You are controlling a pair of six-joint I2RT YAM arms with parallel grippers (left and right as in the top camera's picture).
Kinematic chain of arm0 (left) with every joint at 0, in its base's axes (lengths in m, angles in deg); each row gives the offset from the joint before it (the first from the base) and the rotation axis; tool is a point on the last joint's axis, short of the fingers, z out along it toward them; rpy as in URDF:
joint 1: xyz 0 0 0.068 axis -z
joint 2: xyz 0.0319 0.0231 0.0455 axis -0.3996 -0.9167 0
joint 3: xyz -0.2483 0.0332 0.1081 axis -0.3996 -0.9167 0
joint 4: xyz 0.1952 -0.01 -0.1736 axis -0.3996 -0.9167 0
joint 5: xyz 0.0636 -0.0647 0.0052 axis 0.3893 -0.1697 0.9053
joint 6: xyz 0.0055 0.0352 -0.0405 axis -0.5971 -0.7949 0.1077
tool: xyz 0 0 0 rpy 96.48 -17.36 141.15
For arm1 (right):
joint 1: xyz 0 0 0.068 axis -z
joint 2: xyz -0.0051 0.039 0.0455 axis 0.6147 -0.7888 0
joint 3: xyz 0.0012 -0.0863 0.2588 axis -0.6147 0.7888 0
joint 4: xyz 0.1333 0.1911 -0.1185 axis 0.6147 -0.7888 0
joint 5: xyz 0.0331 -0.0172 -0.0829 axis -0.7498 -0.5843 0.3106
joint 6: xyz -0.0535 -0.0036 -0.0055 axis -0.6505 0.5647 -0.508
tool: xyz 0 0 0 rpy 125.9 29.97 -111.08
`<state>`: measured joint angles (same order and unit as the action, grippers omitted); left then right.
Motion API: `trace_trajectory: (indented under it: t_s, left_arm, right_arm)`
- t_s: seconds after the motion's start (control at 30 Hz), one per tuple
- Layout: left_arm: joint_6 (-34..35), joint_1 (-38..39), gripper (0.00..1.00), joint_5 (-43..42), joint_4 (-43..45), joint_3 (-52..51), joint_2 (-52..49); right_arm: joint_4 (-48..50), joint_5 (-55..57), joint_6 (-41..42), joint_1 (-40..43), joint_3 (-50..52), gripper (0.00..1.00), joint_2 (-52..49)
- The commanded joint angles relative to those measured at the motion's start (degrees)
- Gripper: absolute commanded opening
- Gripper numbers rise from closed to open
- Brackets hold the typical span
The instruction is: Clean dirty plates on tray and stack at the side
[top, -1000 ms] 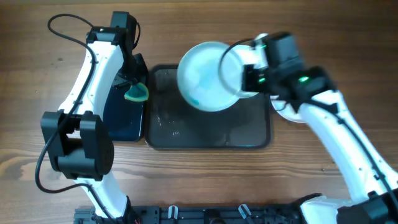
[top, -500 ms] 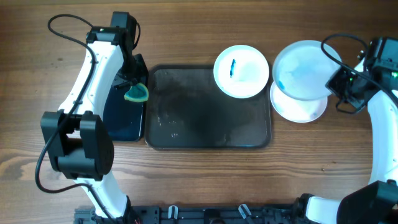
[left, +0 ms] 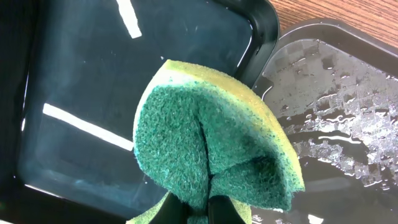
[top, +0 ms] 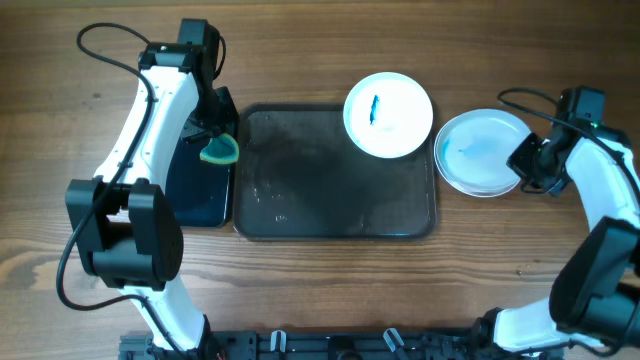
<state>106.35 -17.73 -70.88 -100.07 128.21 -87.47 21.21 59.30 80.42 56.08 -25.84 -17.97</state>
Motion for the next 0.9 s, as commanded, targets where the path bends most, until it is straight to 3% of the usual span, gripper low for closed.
trace_trajectory:
  t_s: [0.0, 0.2, 0.33, 0.47, 0.63, 0.87]
  left_arm:
    - [1.0, -0.3, 0.04, -0.6, 0.0, 0.7, 1.4]
    - [1.0, -0.3, 0.04, -0.6, 0.0, 0.7, 1.4]
    - [1.0, -0.3, 0.04, -0.6, 0.2, 0.7, 1.4]
    - [1.2, -0.3, 0.04, -0.6, 1.0, 0.7, 1.4]
    - [1.2, -0.3, 0.04, -0.6, 1.0, 0.7, 1.4]
    - [1.2, -0.3, 0.04, -0.6, 1.0, 0.7, 1.4]
  right_arm:
    - [-1.1, -1.3, -3.1, 0.0, 0.1, 0.16, -0.7]
    - [-7.8, -12.3, -8.1, 0.0, -10.4, 0.35, -0.7]
    - [-4.9, -22.8, -13.7, -2.8, -16.3, 0.38, -0.7]
    - [2.7, -21.2, -14.9, -11.0, -16.5, 0.38, -2.0]
    - [7.7, -13.9, -17.7, -21.2, -18.1, 0.38, -10.8]
    - [10.2, -6.3, -18.3, -23.1, -18.8, 0.36, -19.1]
